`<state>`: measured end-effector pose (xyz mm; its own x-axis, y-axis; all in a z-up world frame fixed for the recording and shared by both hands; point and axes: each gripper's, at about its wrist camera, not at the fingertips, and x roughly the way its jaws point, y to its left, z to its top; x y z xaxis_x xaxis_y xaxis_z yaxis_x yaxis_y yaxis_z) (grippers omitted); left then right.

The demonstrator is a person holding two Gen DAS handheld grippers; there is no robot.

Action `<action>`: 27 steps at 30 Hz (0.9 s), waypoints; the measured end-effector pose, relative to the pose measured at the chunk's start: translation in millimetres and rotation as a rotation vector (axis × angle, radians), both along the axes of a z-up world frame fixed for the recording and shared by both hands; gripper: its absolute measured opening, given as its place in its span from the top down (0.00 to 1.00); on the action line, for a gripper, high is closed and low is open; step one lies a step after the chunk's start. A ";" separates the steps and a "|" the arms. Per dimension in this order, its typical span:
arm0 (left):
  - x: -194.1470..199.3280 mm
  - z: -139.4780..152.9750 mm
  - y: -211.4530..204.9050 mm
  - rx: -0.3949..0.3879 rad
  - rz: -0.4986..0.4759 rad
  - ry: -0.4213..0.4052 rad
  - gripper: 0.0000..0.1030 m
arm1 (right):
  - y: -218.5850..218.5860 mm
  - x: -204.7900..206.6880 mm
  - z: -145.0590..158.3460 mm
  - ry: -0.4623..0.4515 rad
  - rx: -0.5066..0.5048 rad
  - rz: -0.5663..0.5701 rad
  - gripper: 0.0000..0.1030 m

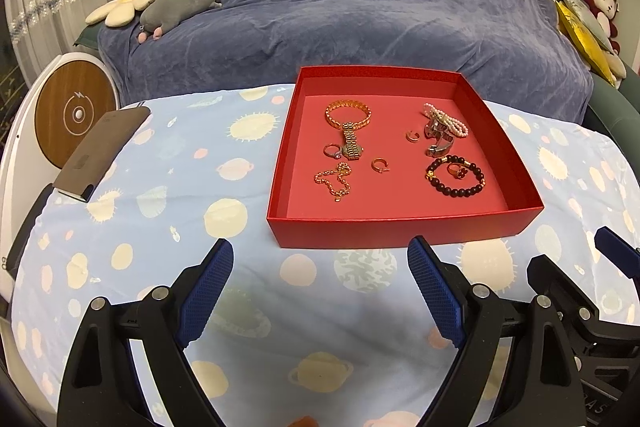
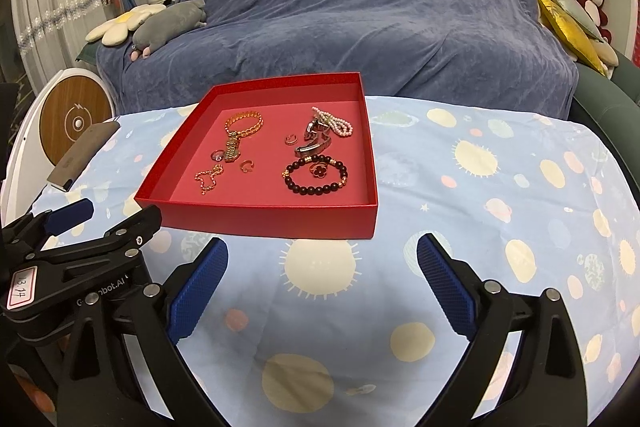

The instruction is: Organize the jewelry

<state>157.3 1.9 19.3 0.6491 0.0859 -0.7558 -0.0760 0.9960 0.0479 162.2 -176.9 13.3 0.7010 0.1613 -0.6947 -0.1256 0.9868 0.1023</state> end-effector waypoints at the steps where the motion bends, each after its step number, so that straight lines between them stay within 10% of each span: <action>1: -0.2 0.3 0.0 -0.001 0.001 -0.001 0.16 | -0.2 -0.3 0.4 0.000 0.000 0.000 0.10; 27: -1.3 2.0 0.8 0.002 0.010 -0.015 0.16 | 1.4 -1.4 0.5 -0.003 -0.005 -0.002 0.09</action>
